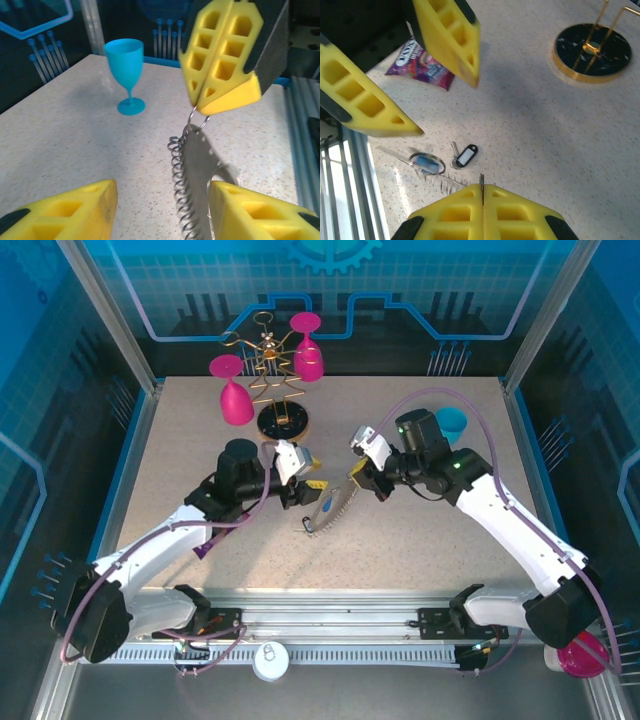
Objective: Put the keys on the keyring
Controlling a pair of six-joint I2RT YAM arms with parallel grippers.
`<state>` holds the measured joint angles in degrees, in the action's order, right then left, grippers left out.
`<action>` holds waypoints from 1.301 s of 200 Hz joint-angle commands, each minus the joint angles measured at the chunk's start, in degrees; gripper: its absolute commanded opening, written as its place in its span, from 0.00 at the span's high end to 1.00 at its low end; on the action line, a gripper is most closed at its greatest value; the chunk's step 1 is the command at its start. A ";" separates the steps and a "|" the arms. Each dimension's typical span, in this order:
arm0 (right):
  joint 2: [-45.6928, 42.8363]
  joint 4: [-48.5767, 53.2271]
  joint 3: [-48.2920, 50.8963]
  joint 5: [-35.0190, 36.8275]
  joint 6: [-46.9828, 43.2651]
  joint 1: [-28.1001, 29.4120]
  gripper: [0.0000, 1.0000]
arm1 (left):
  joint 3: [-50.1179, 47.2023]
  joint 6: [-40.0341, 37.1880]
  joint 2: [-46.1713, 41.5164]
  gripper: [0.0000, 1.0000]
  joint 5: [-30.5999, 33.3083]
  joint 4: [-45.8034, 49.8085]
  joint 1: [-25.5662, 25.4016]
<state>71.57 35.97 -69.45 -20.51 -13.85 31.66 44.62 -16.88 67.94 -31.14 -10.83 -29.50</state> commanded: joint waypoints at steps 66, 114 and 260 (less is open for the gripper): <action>2.12 -2.93 1.83 -7.70 -4.79 2.97 1.00 | -1.90 -4.68 3.76 0.63 -13.39 -5.07 0.09; 2.81 -2.04 1.25 -7.86 -5.52 4.01 1.00 | -1.51 -10.58 5.33 0.68 -15.65 -0.04 0.09; 3.78 -1.89 -0.61 -6.69 -4.17 6.73 1.00 | -0.56 -12.89 5.38 1.00 -18.98 1.77 -0.04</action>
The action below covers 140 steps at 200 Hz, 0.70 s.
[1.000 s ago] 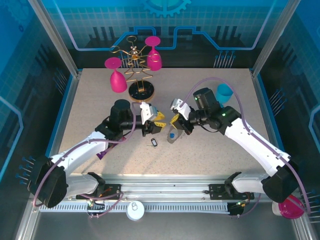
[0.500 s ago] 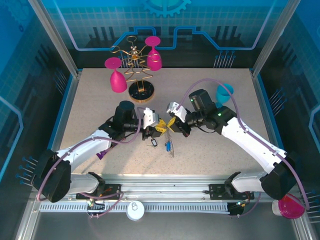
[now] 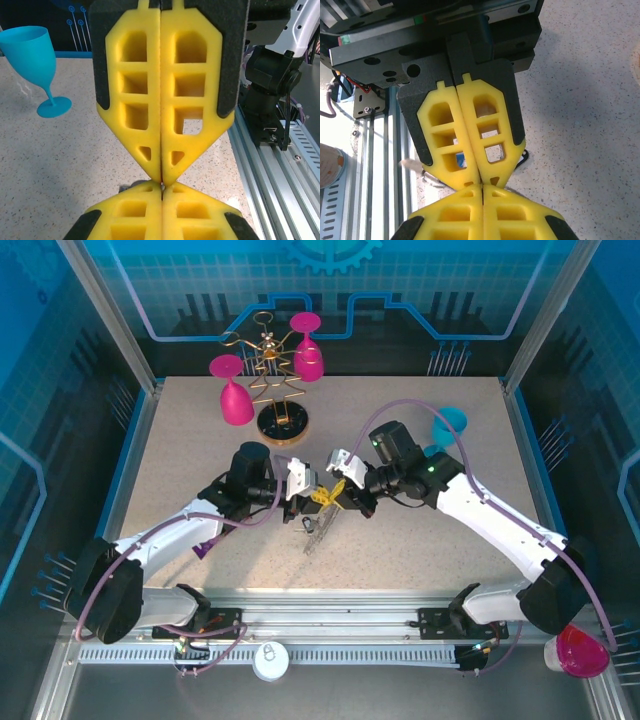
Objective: Put the keys on the keyring
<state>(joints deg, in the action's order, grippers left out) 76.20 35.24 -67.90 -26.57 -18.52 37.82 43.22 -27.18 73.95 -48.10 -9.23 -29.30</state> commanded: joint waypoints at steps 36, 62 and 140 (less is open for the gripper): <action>-8.75 -8.87 5.17 -3.29 5.58 -4.77 0.60 | -3.66 -2.55 -3.46 1.00 -1.48 -8.96 -0.92; -16.65 -20.07 15.68 -1.86 3.96 -5.11 0.57 | -8.48 -0.42 -5.63 1.00 -1.39 -21.11 -1.42; -22.77 -36.81 28.51 -1.10 -4.04 -0.13 0.66 | -12.94 5.31 -6.97 1.00 -2.66 -37.32 -2.51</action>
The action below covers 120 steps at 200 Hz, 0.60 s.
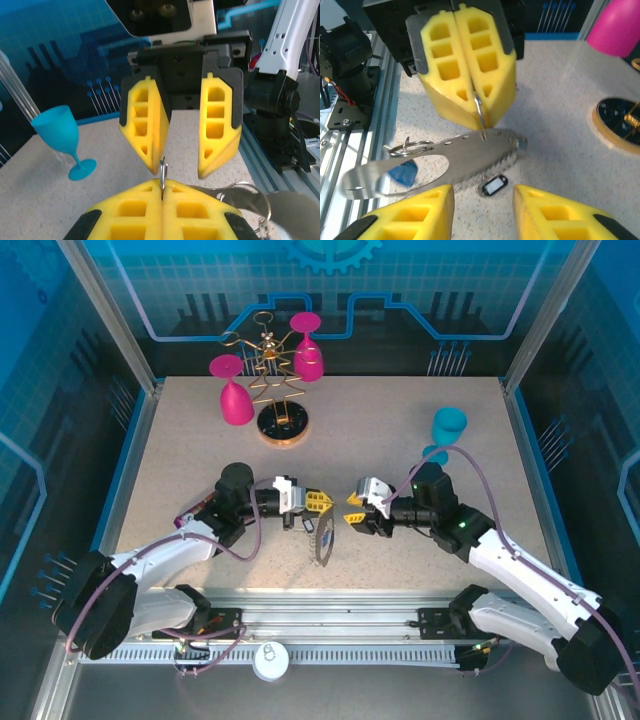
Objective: Put the keys on the keyring
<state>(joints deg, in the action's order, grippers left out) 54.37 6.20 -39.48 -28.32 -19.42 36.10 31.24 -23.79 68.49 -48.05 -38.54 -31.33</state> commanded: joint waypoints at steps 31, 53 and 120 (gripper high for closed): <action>-0.87 -9.57 0.07 0.90 -3.31 2.60 0.69 | -1.01 2.59 -1.26 1.00 -3.30 -8.92 -0.72; -0.76 -10.36 0.06 1.09 -3.34 3.10 0.72 | -0.91 2.91 -0.87 1.00 -3.45 -9.34 -0.74; 0.11 -12.93 -0.16 1.03 -3.17 4.15 0.79 | -0.90 3.31 -0.44 1.00 -3.49 -9.88 -0.90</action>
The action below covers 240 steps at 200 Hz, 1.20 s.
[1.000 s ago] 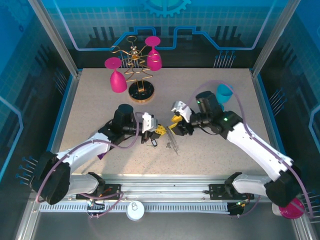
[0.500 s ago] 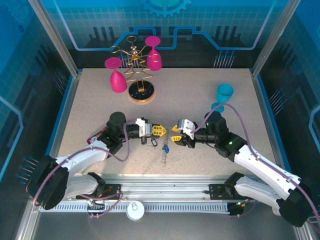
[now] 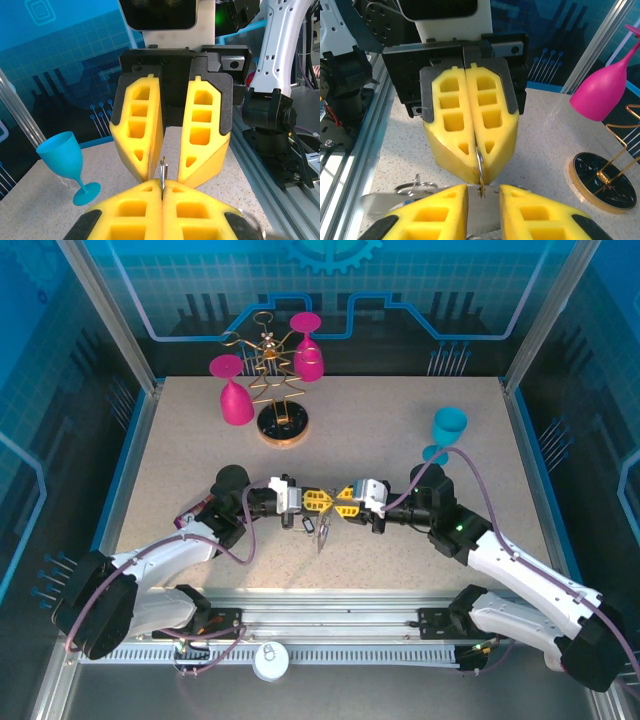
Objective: Put the keys on the keyring
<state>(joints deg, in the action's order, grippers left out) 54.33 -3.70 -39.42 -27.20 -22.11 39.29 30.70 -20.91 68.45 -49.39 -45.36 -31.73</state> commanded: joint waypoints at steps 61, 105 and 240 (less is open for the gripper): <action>1.22 -1.28 -1.69 0.60 -2.19 1.57 1.00 | -0.34 1.03 -0.41 1.00 -1.76 -3.51 -0.59; 3.62 19.73 -10.55 4.84 -11.05 2.74 1.00 | 1.66 -6.12 -2.19 0.74 4.43 9.55 -1.46; 12.30 41.16 -25.69 12.10 -17.39 9.62 1.00 | 5.79 -20.73 -4.00 1.00 14.71 29.57 -5.51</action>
<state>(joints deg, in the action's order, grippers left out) 68.90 39.09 -65.12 -11.14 -40.47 47.68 35.48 -39.62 65.54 -36.93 -16.12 -37.04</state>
